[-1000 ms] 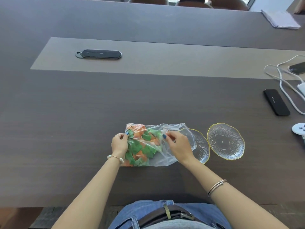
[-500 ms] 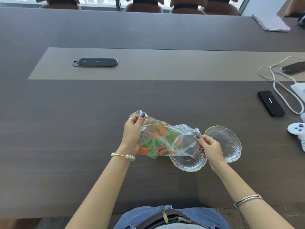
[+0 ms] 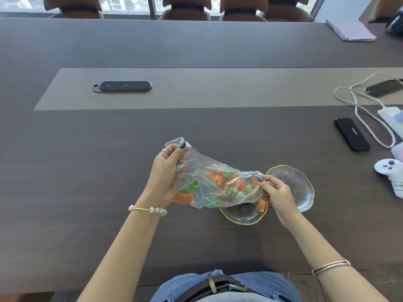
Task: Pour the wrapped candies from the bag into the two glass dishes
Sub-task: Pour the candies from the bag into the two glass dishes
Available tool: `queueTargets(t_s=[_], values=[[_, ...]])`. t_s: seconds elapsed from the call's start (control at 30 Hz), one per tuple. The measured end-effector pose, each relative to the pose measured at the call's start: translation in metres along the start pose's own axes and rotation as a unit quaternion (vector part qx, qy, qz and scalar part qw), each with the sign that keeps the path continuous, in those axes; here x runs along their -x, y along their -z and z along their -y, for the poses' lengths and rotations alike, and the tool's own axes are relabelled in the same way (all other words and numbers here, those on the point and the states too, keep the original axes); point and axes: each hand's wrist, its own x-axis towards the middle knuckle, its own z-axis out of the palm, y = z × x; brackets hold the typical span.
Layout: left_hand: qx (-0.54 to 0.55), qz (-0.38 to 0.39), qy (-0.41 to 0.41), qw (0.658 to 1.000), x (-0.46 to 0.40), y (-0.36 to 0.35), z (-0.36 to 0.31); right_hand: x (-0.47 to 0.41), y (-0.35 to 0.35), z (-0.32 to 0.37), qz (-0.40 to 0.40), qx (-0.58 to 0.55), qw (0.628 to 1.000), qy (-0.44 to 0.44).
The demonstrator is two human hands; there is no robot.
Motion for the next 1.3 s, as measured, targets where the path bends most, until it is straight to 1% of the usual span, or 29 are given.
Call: queueTargets(t_s=[0.17,0.3,0.4,0.57,0.63,0.73,0.93,1.03,1.13,1.3], values=[[0.002,-0.008,-0.012,1.000,-0.006,0.009,-0.003,0.002,-0.002,0.002,0.017,0.008,1.000,0.000],[-0.005,-0.021,-0.014,1.000,-0.009,0.019,0.002,-0.002,-0.014,0.013,0.044,0.045,0.998,0.005],[-0.008,-0.051,0.000,0.999,-0.009,0.028,0.006,-0.003,-0.021,0.018,0.068,0.061,0.996,0.015],[-0.025,-0.074,0.049,0.996,-0.003,0.044,0.007,0.002,-0.025,0.024,0.078,0.071,0.994,0.031],[-0.018,-0.080,0.029,0.996,0.000,0.046,0.005,0.004,-0.027,0.029,0.080,0.066,0.994,0.042],[-0.009,-0.068,-0.010,0.998,0.004,0.044,-0.003,0.006,-0.028,0.041,0.077,0.055,0.993,0.067],[-0.001,-0.070,-0.018,0.997,0.008,0.052,-0.016,0.011,-0.034,0.051,0.096,0.037,0.991,0.083],[-0.007,-0.086,-0.017,0.996,0.011,0.060,-0.016,0.014,-0.036,0.057,0.107,0.035,0.989,0.094],[-0.007,-0.092,0.002,0.996,0.015,0.061,-0.016,0.016,-0.034,0.065,0.119,0.033,0.987,0.107],[-0.009,-0.079,0.020,0.997,0.014,0.050,-0.015,0.013,-0.012,0.079,0.119,0.040,0.984,0.126]])
